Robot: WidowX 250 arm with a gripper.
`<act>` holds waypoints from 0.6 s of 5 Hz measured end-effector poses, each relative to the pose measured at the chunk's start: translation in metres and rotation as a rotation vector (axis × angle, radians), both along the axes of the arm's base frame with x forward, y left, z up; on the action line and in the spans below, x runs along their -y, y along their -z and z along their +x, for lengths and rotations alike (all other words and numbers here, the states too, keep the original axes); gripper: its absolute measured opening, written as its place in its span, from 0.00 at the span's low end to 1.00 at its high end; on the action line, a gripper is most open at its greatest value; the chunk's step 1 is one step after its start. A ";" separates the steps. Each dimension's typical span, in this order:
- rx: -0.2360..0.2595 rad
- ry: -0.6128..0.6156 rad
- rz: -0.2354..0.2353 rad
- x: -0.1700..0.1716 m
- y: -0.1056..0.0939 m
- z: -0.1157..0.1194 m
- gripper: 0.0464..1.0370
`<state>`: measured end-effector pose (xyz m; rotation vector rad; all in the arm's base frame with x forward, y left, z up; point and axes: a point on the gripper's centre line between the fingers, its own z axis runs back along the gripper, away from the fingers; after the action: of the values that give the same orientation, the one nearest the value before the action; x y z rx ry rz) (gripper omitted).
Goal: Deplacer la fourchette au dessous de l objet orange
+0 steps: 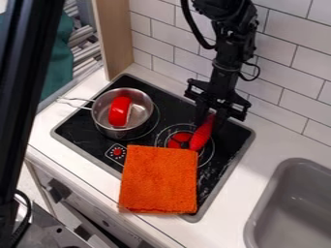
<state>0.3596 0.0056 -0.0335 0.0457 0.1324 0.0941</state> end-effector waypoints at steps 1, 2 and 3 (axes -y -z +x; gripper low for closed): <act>-0.020 -0.001 0.000 -0.001 0.003 0.000 0.32; 0.006 0.008 -0.006 0.000 -0.001 0.008 0.62; 0.013 -0.008 -0.029 -0.010 -0.003 -0.002 0.91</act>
<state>0.3579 0.0154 -0.0302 0.0159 0.1210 0.1004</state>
